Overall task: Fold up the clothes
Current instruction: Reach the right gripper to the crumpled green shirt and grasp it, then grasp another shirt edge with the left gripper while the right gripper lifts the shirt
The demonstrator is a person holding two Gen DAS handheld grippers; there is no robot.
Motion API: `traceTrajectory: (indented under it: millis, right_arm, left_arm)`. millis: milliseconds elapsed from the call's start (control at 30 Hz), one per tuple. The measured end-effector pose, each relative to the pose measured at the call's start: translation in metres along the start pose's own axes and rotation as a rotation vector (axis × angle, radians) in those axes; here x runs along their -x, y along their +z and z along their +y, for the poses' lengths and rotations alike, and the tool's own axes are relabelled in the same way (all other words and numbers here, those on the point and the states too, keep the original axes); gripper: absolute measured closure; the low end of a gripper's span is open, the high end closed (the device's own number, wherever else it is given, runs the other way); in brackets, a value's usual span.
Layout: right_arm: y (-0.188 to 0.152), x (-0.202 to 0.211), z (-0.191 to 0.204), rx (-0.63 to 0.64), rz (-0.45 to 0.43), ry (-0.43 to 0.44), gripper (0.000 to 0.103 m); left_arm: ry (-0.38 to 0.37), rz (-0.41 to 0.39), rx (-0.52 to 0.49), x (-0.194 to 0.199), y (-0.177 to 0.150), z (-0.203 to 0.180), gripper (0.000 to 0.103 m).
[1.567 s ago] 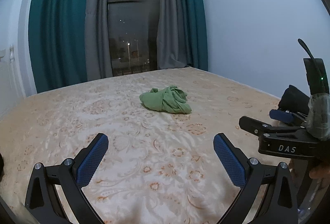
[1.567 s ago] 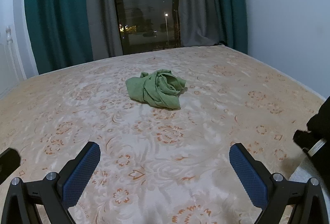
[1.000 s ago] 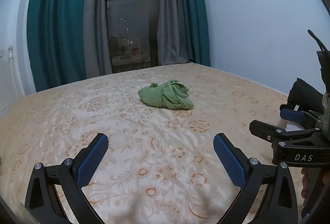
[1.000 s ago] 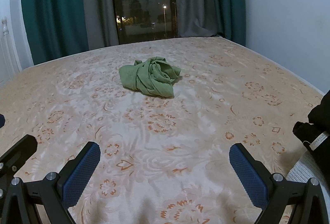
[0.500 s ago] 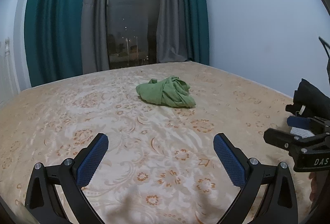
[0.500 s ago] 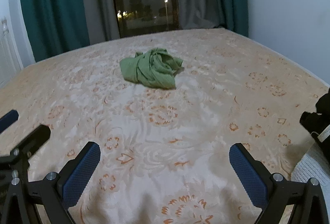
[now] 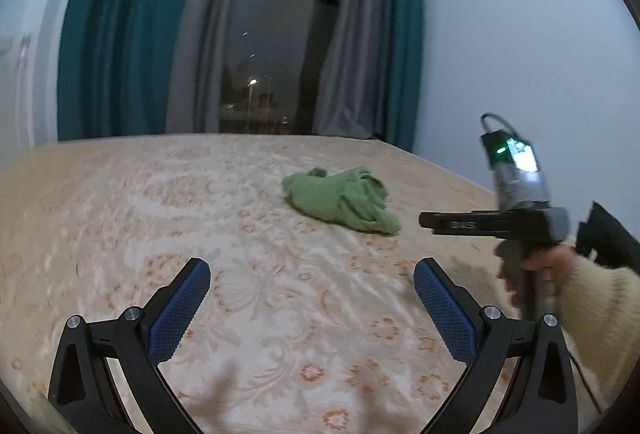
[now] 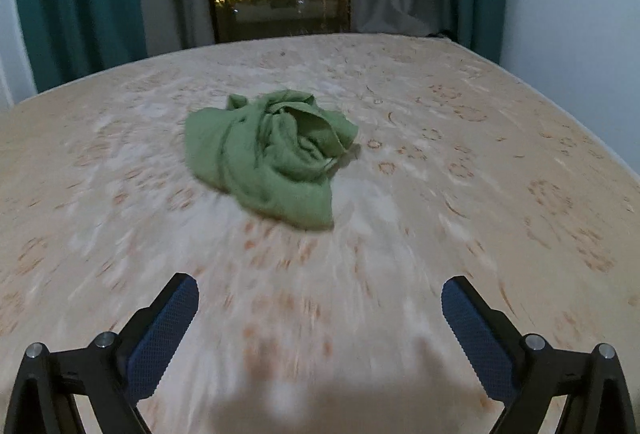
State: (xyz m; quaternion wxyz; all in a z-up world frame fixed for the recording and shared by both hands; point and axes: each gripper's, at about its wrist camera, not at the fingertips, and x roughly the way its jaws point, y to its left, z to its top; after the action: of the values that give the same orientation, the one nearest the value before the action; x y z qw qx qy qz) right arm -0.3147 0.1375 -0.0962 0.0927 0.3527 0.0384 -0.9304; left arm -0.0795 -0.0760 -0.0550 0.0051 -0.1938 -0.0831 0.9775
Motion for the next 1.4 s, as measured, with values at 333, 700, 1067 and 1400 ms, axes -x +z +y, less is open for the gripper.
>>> traceTrajectory:
  millis: [333, 700, 1067, 1400]
  right_arm:
    - [0.038, -0.103, 0.047, 0.169, 0.016, -0.139, 0.002]
    - [0.002, -0.062, 0.052, 0.059, 0.082, 0.245, 0.091]
    - [-0.064, 0.231, 0.048, 0.193, 0.008, 0.38, 0.093]
    - [-0.138, 0.362, 0.061, 0.18, -0.04, 0.49, 0.093]
  left_arm:
    - [0.005, 0.121, 0.216, -0.04, -0.023, 0.04, 0.0]
    - [-0.014, 0.08, 0.247, -0.026, -0.016, 0.04, 0.003]
    - [-0.342, 0.325, 0.162, 0.043, -0.036, -0.016, 0.028]
    - [-0.347, 0.358, 0.105, 0.142, -0.073, -0.089, 0.052]
